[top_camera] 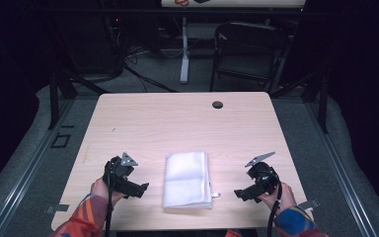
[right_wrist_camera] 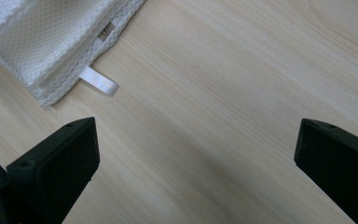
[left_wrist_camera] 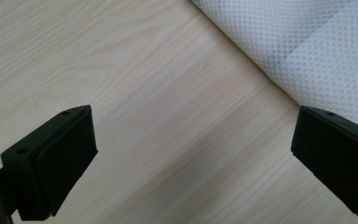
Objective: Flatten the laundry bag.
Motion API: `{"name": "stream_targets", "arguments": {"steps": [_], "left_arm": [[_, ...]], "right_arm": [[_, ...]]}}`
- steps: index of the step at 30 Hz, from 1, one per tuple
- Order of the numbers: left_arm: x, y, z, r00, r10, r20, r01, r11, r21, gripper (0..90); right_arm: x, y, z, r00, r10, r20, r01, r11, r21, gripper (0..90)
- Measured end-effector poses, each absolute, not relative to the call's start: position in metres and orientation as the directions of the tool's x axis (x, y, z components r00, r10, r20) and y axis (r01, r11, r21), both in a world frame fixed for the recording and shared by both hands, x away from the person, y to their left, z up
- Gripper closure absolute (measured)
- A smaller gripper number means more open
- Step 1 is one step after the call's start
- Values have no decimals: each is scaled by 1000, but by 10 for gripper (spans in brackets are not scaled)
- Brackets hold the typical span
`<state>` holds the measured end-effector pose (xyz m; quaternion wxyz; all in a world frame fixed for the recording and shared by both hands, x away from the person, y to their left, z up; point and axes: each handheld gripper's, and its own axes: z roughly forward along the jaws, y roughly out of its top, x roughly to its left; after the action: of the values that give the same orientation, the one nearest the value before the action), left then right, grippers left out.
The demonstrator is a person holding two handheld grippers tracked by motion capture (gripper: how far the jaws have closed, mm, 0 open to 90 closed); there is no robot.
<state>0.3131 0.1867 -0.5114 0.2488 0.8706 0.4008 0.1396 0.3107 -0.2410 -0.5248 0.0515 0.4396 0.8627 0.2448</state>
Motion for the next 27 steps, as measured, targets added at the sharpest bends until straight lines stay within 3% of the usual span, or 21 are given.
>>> {"name": "stream_targets", "arguments": {"steps": [27], "left_arm": [[290,133,-511,770,636,36,499,-637,587,5]], "right_arm": [[309,-235,-523,-620,774,127,730,510,454,4]]}}
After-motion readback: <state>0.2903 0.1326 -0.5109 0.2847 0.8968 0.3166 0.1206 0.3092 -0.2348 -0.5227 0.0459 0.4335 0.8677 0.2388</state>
